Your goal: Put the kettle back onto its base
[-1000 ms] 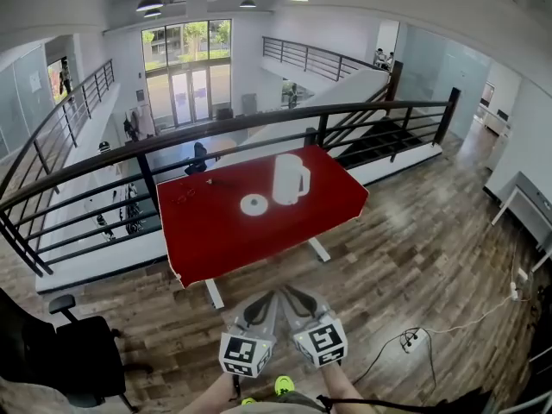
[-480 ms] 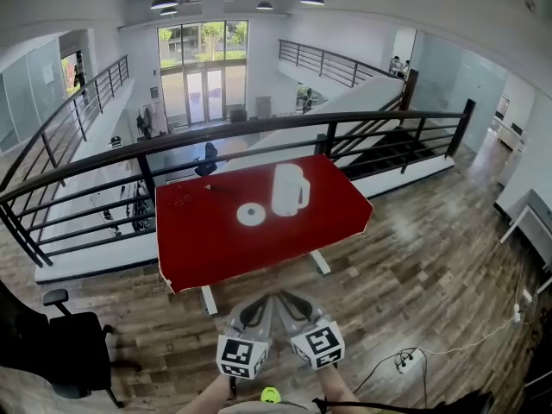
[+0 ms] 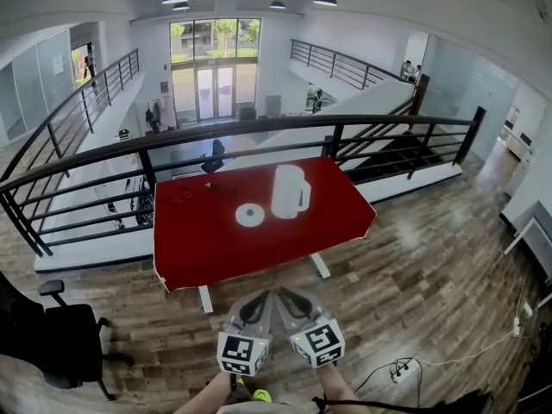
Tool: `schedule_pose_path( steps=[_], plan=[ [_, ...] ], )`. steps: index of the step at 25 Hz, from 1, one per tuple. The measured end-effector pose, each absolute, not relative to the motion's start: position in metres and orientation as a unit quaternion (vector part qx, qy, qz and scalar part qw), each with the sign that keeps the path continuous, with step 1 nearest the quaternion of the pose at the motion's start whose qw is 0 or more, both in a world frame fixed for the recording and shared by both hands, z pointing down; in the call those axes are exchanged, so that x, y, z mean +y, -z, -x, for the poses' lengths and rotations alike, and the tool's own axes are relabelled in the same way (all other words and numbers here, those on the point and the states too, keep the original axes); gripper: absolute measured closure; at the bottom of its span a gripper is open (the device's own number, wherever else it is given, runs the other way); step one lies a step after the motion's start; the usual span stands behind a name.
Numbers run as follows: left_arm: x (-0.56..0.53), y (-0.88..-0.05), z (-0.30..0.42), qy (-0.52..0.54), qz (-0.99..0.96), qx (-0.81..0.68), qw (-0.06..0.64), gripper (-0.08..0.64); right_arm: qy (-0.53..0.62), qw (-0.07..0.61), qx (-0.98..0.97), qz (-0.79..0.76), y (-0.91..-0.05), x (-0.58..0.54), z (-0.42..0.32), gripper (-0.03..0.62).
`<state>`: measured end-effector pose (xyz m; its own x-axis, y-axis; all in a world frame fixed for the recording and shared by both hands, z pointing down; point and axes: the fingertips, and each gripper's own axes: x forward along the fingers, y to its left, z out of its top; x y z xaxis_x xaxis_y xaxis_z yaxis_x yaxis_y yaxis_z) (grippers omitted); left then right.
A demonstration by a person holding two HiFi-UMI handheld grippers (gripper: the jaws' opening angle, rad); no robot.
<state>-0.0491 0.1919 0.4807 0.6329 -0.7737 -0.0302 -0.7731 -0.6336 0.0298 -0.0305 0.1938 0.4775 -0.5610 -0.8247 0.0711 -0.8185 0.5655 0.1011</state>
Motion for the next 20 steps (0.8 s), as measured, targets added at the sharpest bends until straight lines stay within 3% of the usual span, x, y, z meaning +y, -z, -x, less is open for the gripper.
schedule_pose_path(
  steps=[20],
  plan=[
    [0.114,-0.483,0.029,0.012,-0.906,-0.424,0.003,0.554,0.016,0.059,-0.876,-0.478,-0.483,0.12,0.007,0.551]
  ],
)
